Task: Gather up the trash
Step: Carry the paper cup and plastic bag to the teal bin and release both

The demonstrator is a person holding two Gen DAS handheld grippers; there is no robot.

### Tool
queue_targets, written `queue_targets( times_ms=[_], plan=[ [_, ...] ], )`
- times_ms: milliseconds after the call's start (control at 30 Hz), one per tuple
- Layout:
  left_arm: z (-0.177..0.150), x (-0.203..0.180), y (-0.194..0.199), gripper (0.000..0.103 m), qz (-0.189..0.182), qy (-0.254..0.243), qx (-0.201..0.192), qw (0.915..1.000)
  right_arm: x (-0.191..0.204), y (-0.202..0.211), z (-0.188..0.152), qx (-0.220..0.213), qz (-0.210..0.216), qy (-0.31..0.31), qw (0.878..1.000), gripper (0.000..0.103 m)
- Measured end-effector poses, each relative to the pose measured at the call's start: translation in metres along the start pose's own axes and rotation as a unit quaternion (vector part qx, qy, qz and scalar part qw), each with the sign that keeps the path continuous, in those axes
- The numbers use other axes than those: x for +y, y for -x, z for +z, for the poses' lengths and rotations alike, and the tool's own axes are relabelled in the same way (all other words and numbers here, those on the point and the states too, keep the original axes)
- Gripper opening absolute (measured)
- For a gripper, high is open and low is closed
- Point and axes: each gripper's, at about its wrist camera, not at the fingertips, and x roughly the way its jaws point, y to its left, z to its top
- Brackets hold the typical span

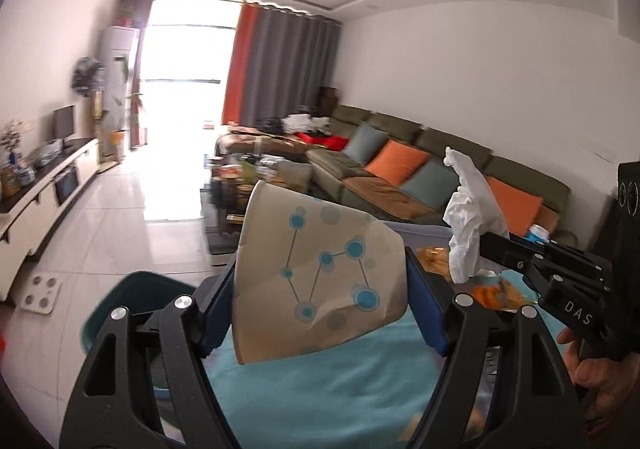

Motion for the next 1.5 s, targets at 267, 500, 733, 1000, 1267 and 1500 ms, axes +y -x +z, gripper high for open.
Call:
queue_targets(
  times_ms=[267,500,733,1000,1267,1500],
  plan=[
    [-0.009,0.062,0.035,0.074,0.081,0.027,-0.003,0.9963,0.052,-0.055,0.019,0.029,0.070,0.039,0.996,0.007],
    [-0.017,0.113,0.051,0.074,0.133,0.050,0.003,0.9899,0.088,-0.105,0.032,0.076,0.117,0.054,0.989,0.007],
    [-0.029,0.152,0.042,0.074,0.156,0.075,0.030,0.9844,0.119,-0.164,0.023,0.142,0.133,0.074,0.978,0.007],
    [-0.036,0.186,-0.032,0.074,0.178,0.085,0.074,0.9775,0.138,-0.230,0.006,0.226,0.140,0.076,0.961,0.007],
    [-0.051,0.205,-0.095,0.074,0.172,0.085,0.122,0.9739,0.153,-0.268,-0.006,0.278,0.146,0.084,0.946,0.009],
    [-0.065,0.222,-0.122,0.075,0.176,0.081,0.148,0.9699,0.163,-0.285,-0.015,0.302,0.143,0.098,0.937,0.014]
  ],
)
